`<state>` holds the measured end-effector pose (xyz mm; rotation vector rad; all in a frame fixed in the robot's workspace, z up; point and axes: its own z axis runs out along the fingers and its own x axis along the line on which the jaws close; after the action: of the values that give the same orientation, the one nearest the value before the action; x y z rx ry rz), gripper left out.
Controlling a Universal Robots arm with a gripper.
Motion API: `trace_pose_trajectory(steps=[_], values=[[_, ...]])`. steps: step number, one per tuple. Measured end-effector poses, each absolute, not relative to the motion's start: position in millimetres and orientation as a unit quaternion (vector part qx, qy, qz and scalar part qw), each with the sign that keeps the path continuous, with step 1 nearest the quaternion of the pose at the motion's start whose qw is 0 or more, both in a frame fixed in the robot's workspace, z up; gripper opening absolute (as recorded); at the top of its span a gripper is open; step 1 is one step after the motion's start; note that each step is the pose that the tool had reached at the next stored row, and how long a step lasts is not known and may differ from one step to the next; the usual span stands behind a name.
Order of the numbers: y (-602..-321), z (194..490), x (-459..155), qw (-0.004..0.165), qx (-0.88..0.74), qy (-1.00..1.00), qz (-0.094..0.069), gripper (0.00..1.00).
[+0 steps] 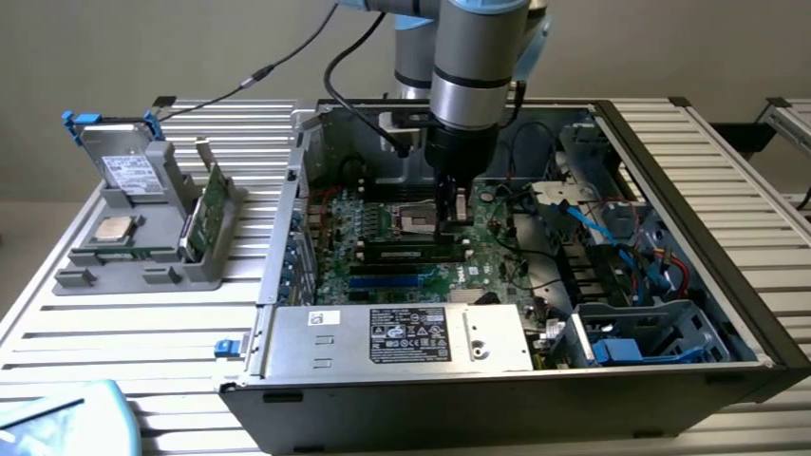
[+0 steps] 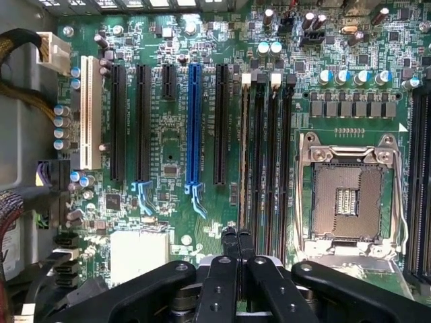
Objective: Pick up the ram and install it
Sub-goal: 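Press down the ram until it locks into place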
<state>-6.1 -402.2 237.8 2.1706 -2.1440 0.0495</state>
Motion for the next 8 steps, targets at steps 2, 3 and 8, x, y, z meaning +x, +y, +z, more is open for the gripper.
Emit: trace_pose_trajectory(steps=[2,3,8], values=[[-401.8,236.1,-6.1,0.045,0.711,-0.702,0.016,0.11],[-401.8,235.1,-6.2,0.045,0.711,-0.702,0.016,0.11],[-401.8,230.2,-6.2,0.045,0.711,-0.702,0.016,0.11]])
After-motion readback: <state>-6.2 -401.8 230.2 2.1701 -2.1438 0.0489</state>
